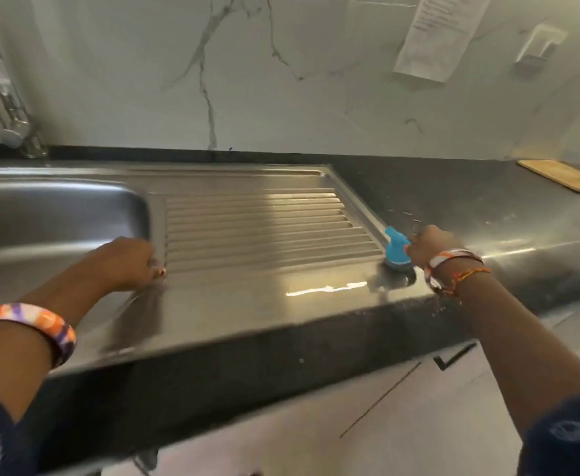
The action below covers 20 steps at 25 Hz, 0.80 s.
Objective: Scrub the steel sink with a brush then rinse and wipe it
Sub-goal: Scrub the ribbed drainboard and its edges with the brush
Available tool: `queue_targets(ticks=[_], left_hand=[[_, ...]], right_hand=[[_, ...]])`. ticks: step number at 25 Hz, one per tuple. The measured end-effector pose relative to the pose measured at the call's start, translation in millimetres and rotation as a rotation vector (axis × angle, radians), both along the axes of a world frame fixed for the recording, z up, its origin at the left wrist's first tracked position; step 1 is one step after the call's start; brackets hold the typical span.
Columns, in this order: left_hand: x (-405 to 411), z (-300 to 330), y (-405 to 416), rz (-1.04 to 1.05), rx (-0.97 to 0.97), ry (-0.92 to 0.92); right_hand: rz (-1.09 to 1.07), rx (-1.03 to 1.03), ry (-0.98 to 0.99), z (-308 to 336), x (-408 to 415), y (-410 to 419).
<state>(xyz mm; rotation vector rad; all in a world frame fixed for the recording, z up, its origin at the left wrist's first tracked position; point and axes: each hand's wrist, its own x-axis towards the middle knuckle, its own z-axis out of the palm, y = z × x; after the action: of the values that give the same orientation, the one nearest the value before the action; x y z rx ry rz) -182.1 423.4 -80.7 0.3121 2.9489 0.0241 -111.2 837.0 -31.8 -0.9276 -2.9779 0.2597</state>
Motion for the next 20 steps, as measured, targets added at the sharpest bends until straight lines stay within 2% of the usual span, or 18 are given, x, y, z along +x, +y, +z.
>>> queue_targets(ticks=[2, 5, 7, 9, 10, 12, 15, 18, 20], left_hand=[[35.6, 6.1, -18.9, 0.065, 0.040, -0.011], [82.7, 4.5, -67.7, 0.167, 0.049, -0.034], [112.0, -0.3, -100.7, 0.234, 0.010, -0.063], [137.4, -3.9, -139.1, 0.350, -0.013, -0.093], [148.4, -4.0, -158.8, 0.414, -0.014, -0.089], [168.3, -1.5, -198.1, 0.551, -0.025, -0.066], [190.9, 4.8, -245.8, 0.635, -0.061, -0.067], [200.7, 15.8, -281.0, 0.663, -0.027, -0.042], [197.2, 26.5, -303.3, 0.612, 0.008, -0.032]], right_hand=[[0.004, -0.092, 0.040, 0.2, 41.6, -14.5], [0.066, -0.481, 0.194, 4.4, 77.8, -78.2], [0.150, -0.735, 0.179, 7.2, 86.1, -145.3], [0.344, -0.943, 0.097, 3.4, 85.3, -226.1], [0.443, -0.962, 0.075, -0.4, 79.0, -264.8], [0.622, -0.862, 0.009, -8.2, 63.1, -340.2], [0.801, -0.825, -0.086, -8.1, 55.8, -426.6], [0.833, -1.014, -0.161, -6.6, 51.7, -489.4], [0.822, -1.165, -0.238, -5.5, 42.6, -529.5]])
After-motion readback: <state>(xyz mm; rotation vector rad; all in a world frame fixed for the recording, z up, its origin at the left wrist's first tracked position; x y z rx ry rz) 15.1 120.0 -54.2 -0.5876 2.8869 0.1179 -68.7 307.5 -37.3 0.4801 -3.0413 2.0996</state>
